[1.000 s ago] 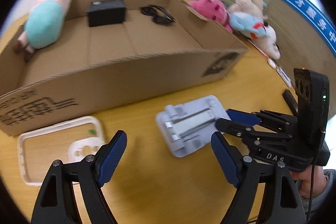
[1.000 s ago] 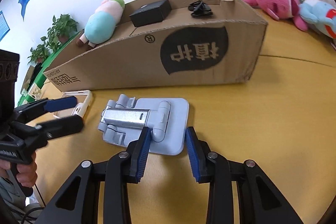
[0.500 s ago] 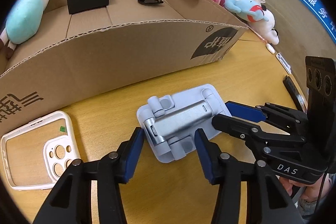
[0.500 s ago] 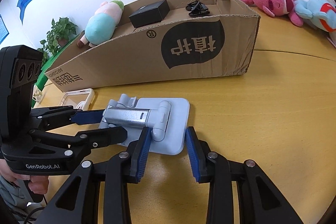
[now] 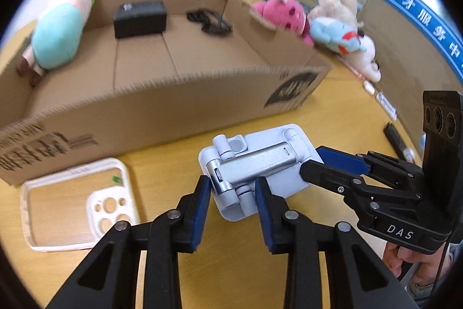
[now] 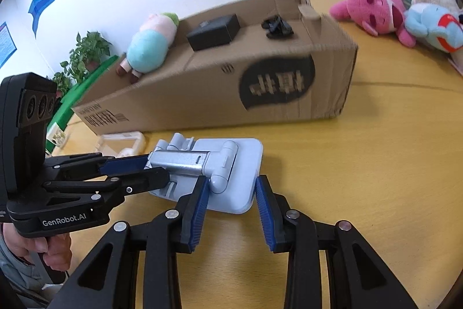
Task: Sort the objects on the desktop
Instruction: 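Carry the phone stand into the cardboard box and open both grippers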
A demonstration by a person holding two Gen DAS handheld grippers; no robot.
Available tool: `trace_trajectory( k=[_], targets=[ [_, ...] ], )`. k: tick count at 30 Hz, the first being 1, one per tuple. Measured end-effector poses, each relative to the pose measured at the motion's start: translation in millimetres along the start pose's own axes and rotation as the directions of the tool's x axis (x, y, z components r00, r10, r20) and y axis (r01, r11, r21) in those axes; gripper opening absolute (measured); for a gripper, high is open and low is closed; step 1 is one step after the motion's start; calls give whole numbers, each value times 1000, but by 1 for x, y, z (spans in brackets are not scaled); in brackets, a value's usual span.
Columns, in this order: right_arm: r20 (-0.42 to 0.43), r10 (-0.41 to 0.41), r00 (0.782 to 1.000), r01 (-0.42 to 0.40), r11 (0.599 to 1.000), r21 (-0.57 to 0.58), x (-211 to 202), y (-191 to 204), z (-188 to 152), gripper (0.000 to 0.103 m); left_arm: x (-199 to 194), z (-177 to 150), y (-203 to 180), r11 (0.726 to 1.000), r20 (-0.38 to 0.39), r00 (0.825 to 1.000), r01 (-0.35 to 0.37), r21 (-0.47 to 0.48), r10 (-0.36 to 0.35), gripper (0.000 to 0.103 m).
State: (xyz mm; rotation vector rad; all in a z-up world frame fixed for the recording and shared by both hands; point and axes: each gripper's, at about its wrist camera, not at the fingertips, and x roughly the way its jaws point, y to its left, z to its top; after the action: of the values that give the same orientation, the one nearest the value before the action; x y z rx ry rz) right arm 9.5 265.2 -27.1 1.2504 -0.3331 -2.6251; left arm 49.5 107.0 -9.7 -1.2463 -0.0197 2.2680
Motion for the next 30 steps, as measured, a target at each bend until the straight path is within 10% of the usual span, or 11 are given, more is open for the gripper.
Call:
trace_trajectory(
  k=[11, 21, 30],
  targets=[
    [232, 45, 972, -10, 989, -149, -61, 66, 61, 32, -109, 57, 3, 996, 340, 937, -92, 24, 78, 31],
    [352, 121, 928, -27, 965, -262, -52, 122, 137, 32, -132, 92, 53, 980, 435, 881, -194, -31, 188, 31],
    [206, 211, 956, -156, 954, -255, 47, 160, 173, 32, -94, 100, 161, 966, 279, 930, -199, -164, 239, 31]
  ],
)
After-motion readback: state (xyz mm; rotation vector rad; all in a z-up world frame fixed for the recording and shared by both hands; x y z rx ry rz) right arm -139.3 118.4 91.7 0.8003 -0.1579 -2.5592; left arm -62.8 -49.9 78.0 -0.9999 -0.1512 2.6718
